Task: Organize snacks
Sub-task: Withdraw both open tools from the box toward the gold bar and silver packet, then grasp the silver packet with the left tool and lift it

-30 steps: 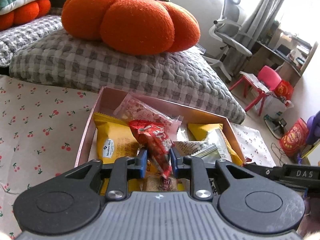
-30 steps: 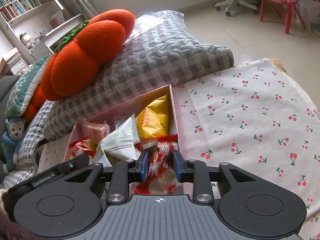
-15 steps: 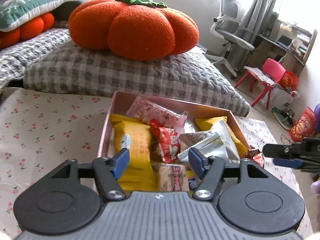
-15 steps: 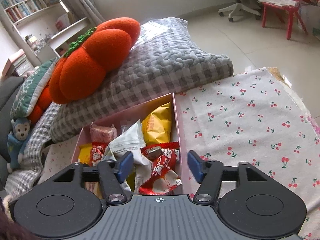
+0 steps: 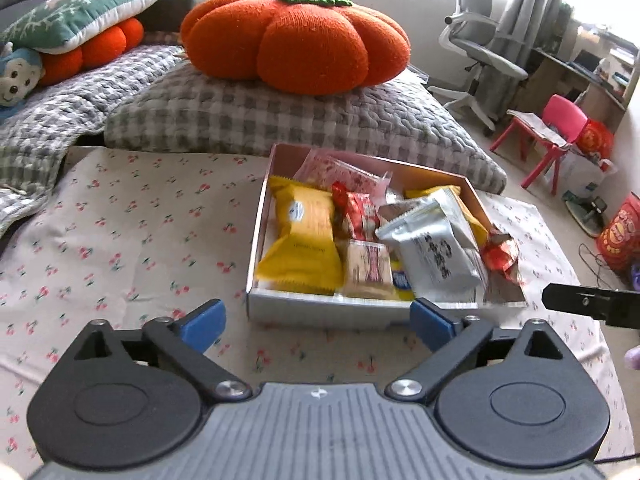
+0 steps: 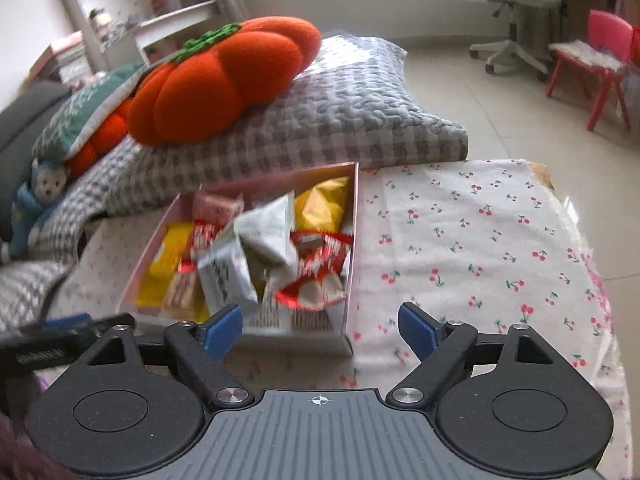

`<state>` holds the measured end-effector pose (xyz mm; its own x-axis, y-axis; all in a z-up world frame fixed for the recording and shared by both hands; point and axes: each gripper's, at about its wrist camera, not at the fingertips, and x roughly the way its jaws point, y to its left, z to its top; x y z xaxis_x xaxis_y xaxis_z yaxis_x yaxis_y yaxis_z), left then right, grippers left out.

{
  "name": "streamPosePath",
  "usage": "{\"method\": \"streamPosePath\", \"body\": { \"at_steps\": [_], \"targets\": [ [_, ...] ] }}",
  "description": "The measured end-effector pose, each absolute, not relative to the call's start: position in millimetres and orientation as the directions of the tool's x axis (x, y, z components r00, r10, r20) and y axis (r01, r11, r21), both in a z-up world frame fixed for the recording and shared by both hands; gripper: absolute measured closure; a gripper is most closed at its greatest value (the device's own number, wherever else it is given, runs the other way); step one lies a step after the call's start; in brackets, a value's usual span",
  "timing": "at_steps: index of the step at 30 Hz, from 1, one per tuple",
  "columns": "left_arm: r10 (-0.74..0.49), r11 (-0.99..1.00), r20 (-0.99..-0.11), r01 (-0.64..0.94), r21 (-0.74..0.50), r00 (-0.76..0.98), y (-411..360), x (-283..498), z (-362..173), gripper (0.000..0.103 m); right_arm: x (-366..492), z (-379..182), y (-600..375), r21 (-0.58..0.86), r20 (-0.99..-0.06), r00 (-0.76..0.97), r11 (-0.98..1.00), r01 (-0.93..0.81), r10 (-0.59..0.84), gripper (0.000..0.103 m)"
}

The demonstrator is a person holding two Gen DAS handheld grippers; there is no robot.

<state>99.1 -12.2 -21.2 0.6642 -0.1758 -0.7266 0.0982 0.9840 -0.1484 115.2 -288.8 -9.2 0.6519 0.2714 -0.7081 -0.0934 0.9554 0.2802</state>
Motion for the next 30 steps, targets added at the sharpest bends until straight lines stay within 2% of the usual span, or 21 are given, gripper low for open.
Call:
{"method": "streamPosePath", "body": {
  "at_steps": [4,7,12,21,26,28,30],
  "targets": [
    [-0.17,0.985,-0.728,0.123,-0.118,0.664,-12.6,84.8,-26.7,0.003,94.4,-11.8,-288.0,0.254,-0.708,0.652,0.959,-0.125,0.272,0.009],
    [-0.153,0.987,-0.734,0.136,-0.083,0.662,-16.3,75.4,-32.5,0.002,81.9,-15.2,-288.5,0.246,-0.714,0.642,0.958,-0.145,0.28,0.008],
    [-0.199,0.974,-0.749,0.21,-0.081,0.632,-35.6,62.0,-44.7,0.002,69.7,-24.6,-288.9,0.186,-0.727,0.638,0.968,-0.171,0.253,0.007],
    [-0.346,0.871,-0.74,0.491,-0.024,0.577,-101.5,38.1,-68.1,0.003,63.1,-39.0,-309.6,0.128,-0.737,0.65,0.983,-0.134,0.185,0.007],
    [-0.407,0.78,-0.727,0.625,0.039,0.553,-126.5,33.9,-77.9,0.013,59.3,-46.2,-320.8,0.12,-0.745,0.644,0.985,-0.128,0.174,0.007],
    [-0.421,0.764,-0.738,0.645,0.025,0.528,-131.5,40.2,-79.9,0.023,57.4,-48.5,-326.1,0.121,-0.745,0.645,0.985,-0.125,0.174,0.007],
    [-0.445,0.754,-0.741,0.657,-0.007,0.503,-133.9,43.7,-79.4,0.026,56.7,-51.0,-329.5,0.118,-0.746,0.644,0.985,-0.123,0.17,0.007]
  ]
}}
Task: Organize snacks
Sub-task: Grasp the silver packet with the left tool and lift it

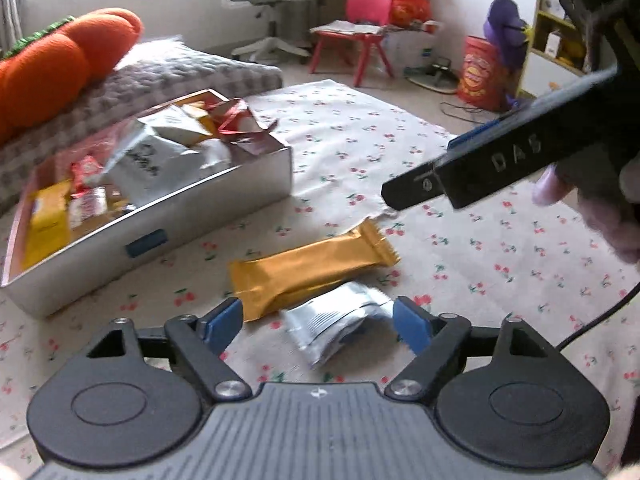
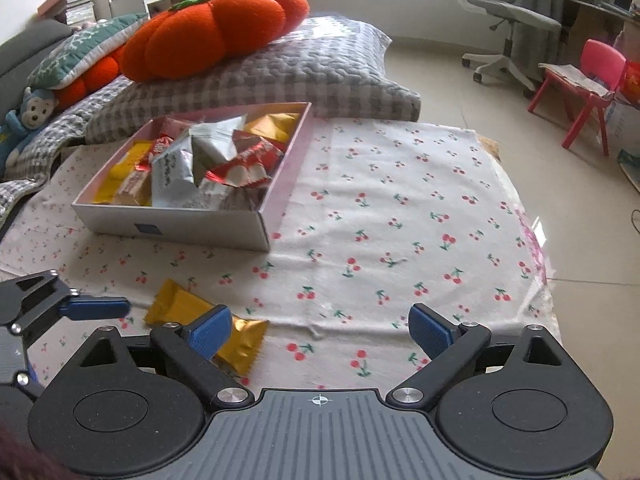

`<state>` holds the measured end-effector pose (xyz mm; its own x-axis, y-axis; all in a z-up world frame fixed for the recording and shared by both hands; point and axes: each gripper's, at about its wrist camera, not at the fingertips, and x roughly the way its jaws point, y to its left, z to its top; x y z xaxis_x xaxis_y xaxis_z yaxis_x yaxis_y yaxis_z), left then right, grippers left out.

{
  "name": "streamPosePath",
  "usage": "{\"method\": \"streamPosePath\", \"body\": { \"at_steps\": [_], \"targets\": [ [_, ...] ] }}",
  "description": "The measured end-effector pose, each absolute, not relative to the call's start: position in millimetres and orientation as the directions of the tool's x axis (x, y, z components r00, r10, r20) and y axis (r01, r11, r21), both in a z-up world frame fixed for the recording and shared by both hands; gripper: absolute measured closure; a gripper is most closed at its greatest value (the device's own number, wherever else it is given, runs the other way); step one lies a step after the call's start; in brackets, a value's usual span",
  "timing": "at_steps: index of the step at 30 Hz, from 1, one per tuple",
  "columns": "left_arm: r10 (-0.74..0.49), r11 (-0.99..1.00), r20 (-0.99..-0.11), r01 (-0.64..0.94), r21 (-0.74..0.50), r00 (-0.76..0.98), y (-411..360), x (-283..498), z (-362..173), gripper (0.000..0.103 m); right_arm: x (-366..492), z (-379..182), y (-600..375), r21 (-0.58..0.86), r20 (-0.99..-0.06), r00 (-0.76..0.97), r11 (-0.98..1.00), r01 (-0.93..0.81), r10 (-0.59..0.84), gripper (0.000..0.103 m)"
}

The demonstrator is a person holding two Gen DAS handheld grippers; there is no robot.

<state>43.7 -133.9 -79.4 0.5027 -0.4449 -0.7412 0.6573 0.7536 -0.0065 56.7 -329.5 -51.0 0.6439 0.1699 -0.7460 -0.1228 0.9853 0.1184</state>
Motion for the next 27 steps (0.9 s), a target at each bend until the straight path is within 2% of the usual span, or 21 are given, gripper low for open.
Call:
{"method": "streamPosePath", "body": {
  "at_steps": [3,5,7,12,16,27],
  "targets": [
    [-0.464,0.741,-0.749,0.67,-0.036,0.473,-135.0,51.0,-79.9,0.04,57.7,-56.1,-335.4,0.115,-0.751,0.64,0.987,-0.113,0.161,0.006],
    [-0.462,0.738,-0.754,0.674,-0.035,0.467,-139.4,50.5,-82.8,0.044,59.1,-59.2,-338.3,0.119,-0.755,0.636,0.987,-0.106,0.16,0.006],
    [-0.457,0.734,-0.761,0.678,-0.03,0.461,-139.8,51.3,-82.6,0.056,59.7,-61.5,-340.1,0.123,-0.756,0.634,0.987,-0.105,0.162,0.006],
    [-0.452,0.745,-0.771,0.666,-0.05,0.448,-134.3,51.0,-80.2,0.06,61.3,-66.9,-339.4,0.118,-0.753,0.635,0.985,-0.123,0.17,0.006],
    [-0.399,0.768,-0.782,0.641,0.001,0.479,-124.1,47.9,-75.9,0.062,62.5,-73.0,-334.1,0.104,-0.752,0.635,0.983,-0.153,0.178,0.006],
    [-0.297,0.855,-0.787,0.518,0.033,0.54,-61.0,56.0,-69.4,0.061,49.7,-84.6,-301.0,-0.019,-0.735,0.627,0.917,-0.398,0.257,0.007]
  ]
}}
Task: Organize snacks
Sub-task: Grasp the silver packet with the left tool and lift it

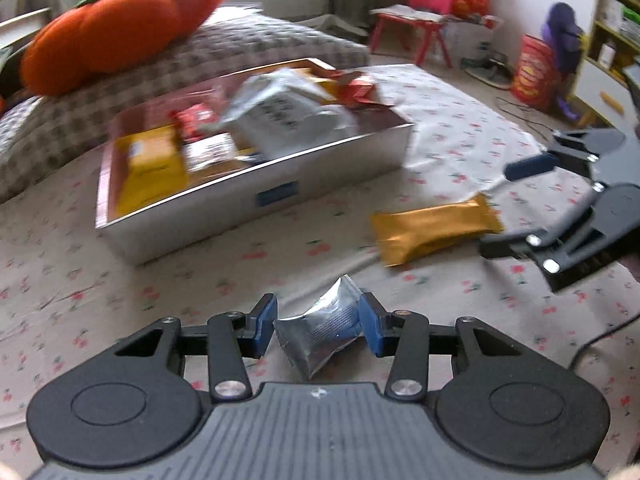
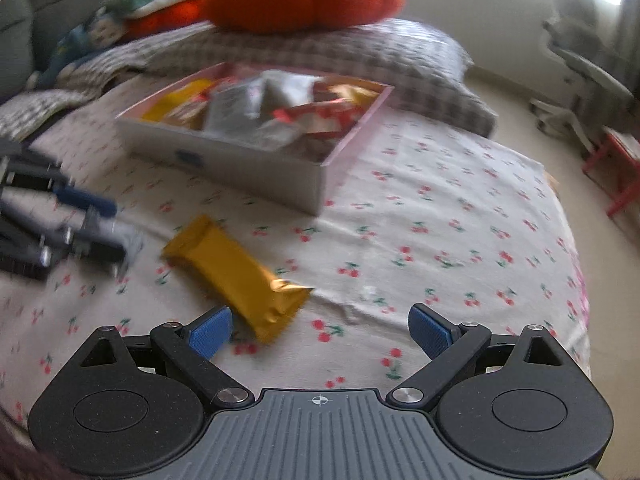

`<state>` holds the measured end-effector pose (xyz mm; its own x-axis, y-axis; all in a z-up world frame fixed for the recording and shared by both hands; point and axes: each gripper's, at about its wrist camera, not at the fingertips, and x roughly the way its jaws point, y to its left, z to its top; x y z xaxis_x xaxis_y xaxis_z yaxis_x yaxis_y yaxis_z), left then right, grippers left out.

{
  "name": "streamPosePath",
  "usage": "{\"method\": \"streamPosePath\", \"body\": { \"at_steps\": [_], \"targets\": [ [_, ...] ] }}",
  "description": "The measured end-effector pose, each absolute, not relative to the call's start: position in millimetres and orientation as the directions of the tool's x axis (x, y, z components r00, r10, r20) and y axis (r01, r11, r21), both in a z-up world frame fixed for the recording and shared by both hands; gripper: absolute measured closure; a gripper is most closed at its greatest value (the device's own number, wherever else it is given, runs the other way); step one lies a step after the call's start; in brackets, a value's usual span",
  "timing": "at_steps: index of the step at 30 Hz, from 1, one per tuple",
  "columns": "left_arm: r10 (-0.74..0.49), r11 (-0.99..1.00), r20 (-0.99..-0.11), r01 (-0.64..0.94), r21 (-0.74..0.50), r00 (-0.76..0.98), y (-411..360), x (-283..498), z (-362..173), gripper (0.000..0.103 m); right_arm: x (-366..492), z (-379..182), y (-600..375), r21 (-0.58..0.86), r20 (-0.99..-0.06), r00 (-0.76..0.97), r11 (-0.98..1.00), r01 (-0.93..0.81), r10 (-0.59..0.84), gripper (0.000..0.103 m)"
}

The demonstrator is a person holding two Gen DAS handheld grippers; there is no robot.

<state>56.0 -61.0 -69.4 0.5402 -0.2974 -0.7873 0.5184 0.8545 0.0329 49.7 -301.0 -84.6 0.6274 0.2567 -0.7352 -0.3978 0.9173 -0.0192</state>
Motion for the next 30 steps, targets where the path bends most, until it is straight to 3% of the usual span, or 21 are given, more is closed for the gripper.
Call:
{"method": "streamPosePath", "body": {
  "at_steps": [8,11,15,30],
  "targets": [
    [-0.241,0.888,-0.778,0.456,0.065,0.58,-21.1,62.6,-70.5,0.058,50.3,-88.7,-275.8,-0.03,-0.726,0.623,0.892,-0.452,0.291,0.005],
    [-0.3,0.862,-0.777,0.506,0.027,0.553,-7.7,62.7,-72.8,0.043,58.0,-90.7,-269.9,-0.014,-0.724,0.624,0.899,-0.438,0.293,0.003],
    [-0.361,0.802,-0.779,0.597,0.02,0.512,0.6,64.1,-80.3,0.034,67.7,-90.9,-261.4,0.008,-0.727,0.621,0.907,-0.421,0.294,0.003],
    [-0.397,0.784,-0.765,0.621,0.005,0.507,12.0,75.1,-83.5,0.027,73.2,-87.8,-250.7,0.043,-0.758,0.596,0.933,-0.357,0.263,0.003]
  ]
}}
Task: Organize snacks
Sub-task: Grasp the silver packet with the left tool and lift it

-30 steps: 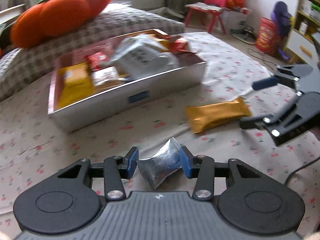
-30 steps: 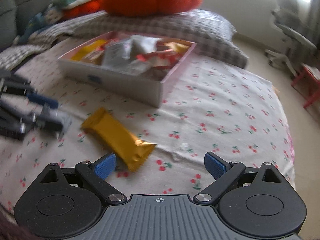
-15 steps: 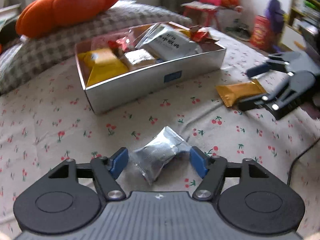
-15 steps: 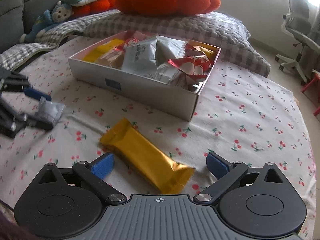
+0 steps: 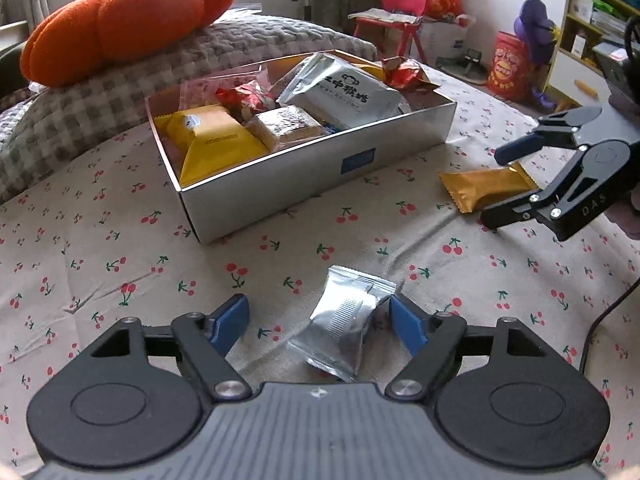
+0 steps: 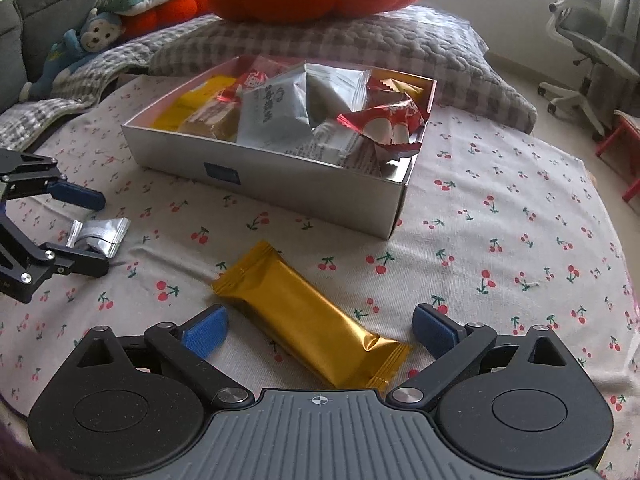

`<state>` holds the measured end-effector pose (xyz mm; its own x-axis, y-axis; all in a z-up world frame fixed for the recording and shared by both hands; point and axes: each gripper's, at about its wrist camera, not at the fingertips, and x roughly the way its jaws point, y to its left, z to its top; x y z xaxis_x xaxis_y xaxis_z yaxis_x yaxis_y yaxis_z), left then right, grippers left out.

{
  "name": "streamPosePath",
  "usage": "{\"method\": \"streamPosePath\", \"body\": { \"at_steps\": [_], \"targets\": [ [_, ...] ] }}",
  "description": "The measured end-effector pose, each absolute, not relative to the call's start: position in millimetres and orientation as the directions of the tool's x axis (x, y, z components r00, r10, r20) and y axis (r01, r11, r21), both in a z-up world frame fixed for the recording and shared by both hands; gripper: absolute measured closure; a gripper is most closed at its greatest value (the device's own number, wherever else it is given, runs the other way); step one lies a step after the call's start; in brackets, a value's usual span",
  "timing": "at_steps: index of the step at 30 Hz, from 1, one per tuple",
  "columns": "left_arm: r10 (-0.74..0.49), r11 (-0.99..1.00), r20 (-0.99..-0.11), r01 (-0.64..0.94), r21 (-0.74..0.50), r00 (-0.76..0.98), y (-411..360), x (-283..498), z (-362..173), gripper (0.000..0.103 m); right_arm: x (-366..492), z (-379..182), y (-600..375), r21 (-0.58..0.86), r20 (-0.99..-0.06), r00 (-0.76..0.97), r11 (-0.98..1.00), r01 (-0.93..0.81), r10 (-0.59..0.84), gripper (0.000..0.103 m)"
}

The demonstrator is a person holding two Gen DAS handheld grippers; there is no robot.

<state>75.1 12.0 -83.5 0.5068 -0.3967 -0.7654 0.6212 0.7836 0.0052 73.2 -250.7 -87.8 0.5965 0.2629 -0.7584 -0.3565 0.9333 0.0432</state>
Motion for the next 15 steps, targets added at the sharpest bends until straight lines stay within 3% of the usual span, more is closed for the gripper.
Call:
{"method": "streamPosePath", "body": {
  "at_steps": [5,15],
  "targets": [
    [-0.377,0.809,-0.772,0.587,-0.006,0.512,8.4,79.3,-81.4,0.033,74.2,-85.4,-246.1,0.023,-0.771,0.591,0.937,-0.348,0.238,0.005],
    [-0.325,0.858,-0.782,0.513,-0.007,0.532,11.7,84.4,-76.7,0.059,73.7,-82.4,-244.0,0.019,-0.782,0.578,0.936,-0.351,0.233,0.01]
  ]
}}
